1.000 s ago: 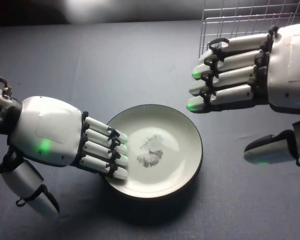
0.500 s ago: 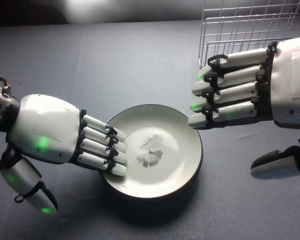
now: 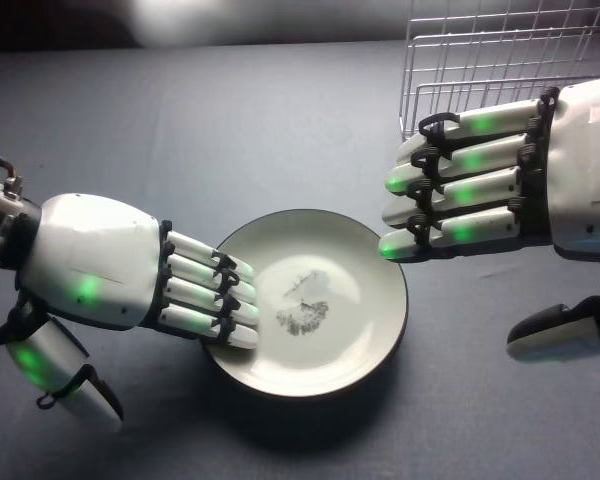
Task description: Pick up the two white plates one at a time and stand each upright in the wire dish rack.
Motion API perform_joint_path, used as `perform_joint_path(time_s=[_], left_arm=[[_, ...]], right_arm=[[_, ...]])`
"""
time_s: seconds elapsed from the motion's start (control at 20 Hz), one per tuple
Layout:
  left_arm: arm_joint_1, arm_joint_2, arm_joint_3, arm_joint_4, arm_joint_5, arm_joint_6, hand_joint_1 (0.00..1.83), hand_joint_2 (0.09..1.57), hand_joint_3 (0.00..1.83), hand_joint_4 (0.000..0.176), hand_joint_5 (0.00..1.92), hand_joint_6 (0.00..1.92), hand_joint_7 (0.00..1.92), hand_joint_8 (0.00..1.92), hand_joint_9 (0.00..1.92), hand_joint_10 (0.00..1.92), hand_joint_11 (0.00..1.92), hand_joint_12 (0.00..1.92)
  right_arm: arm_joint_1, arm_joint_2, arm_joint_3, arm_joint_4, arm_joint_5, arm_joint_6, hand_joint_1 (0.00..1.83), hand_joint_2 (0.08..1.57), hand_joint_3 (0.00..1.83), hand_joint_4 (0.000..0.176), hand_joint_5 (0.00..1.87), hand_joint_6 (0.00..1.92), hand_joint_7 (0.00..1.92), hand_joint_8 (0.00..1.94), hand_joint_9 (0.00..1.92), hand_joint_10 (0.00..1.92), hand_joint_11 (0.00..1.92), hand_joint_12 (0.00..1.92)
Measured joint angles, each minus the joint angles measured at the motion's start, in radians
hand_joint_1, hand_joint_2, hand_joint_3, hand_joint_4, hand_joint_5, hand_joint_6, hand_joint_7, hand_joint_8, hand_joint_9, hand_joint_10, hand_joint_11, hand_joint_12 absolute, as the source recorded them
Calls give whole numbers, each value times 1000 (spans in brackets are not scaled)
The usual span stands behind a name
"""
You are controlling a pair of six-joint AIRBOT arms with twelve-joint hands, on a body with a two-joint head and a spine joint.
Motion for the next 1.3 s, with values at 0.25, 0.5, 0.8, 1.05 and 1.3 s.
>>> perform_joint_path(time_s=[0.25, 0.5, 0.8, 1.05, 1.3], left_arm=[[19, -43, 32, -35, -16, 5, 0, 1159, 9, 0, 0, 0, 0, 0, 0, 0, 0, 0], [-5, -145, 78, -71, -10, 5, 0, 1154, 6, 0, 0, 0, 0, 0, 0, 0, 0, 0], [-16, -175, 113, -66, -30, 5, 0, 1155, 5, 0, 0, 0, 0, 0, 0, 0, 0, 0], [-16, -193, 139, -80, -46, 7, 0, 1152, 3, 0, 0, 0, 0, 0, 0, 0, 0, 0], [-20, -206, 153, -92, -47, 8, 0, 1147, 0, 0, 0, 0, 0, 0, 0, 0, 0, 0]], right_arm=[[0, 2, 0, -13, 6, -1, 1128, 1031, 0, 0, 65, 0, 38, 1, 24, 3, 0, 291], [0, 1, 3, -72, 3, -12, 1169, 1038, 0, 0, 11, 0, 0, 0, 0, 0, 0, 190], [-16, -21, 34, -60, -38, 5, 1199, 971, 0, 0, 0, 0, 0, 0, 0, 0, 0, 147], [-90, -22, 37, -71, -46, 7, 1211, 991, 3, 0, 10, 2, 0, 0, 0, 0, 5, 24], [-124, -55, 47, -63, -68, 6, 1232, 990, 0, 0, 0, 0, 0, 0, 0, 0, 14, 37]])
